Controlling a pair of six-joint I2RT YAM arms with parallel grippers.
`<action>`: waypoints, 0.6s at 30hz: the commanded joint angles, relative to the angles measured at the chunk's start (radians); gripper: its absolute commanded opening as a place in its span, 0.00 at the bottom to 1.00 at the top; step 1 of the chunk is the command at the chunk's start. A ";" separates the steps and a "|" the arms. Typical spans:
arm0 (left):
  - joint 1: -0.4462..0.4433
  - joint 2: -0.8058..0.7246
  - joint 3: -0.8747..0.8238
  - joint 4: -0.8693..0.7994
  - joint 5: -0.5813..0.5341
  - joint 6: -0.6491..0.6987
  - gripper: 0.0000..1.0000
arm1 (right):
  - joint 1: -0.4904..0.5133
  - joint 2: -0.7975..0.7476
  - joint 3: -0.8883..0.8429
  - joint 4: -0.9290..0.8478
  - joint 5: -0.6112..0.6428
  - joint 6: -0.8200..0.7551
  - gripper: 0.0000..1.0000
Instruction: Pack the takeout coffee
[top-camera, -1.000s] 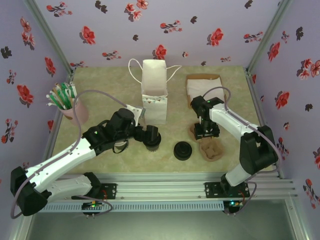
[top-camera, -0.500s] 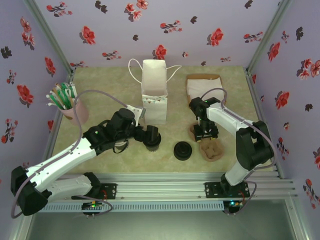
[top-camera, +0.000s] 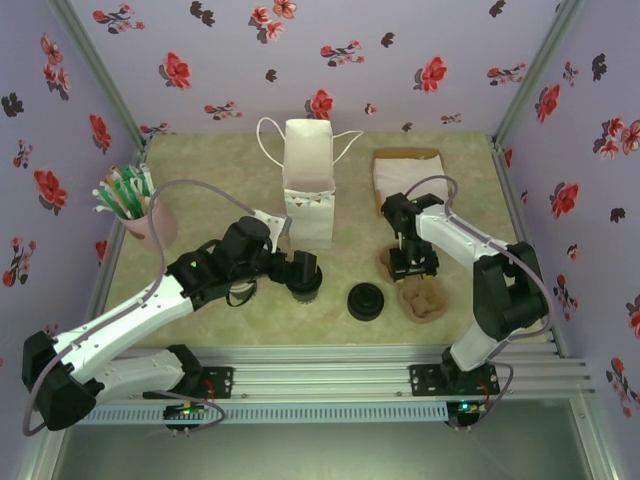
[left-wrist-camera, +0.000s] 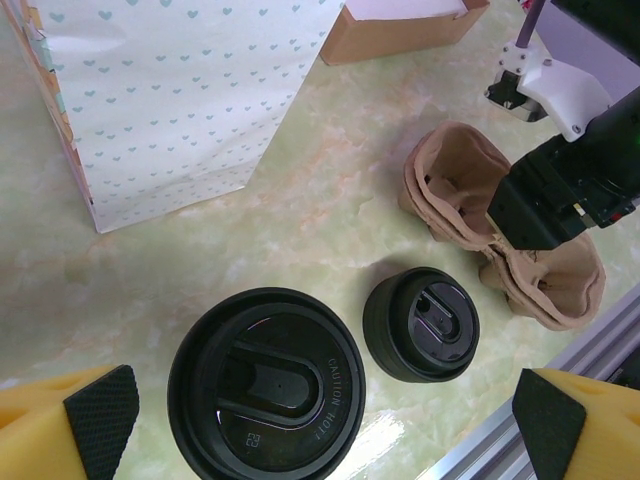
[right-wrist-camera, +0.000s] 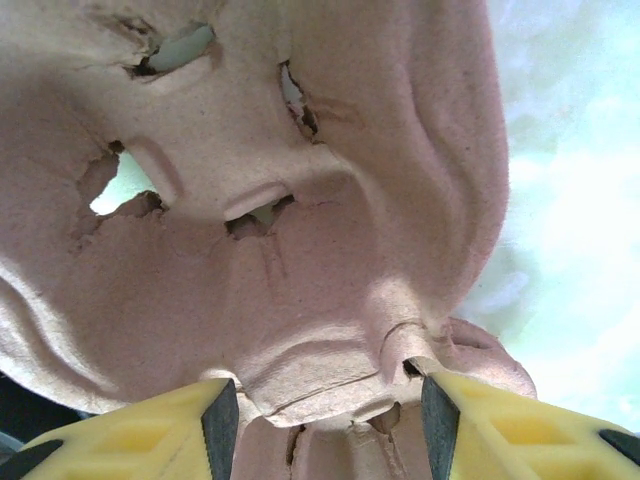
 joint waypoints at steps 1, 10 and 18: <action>-0.008 0.012 0.025 -0.001 -0.015 0.023 0.99 | -0.011 -0.031 -0.003 -0.005 0.003 -0.003 0.53; -0.006 0.011 0.028 -0.006 -0.012 0.024 0.99 | -0.011 -0.013 -0.006 0.005 -0.013 -0.010 0.54; -0.006 0.007 0.031 -0.013 -0.012 0.028 0.99 | -0.011 0.005 -0.006 0.005 -0.011 -0.011 0.53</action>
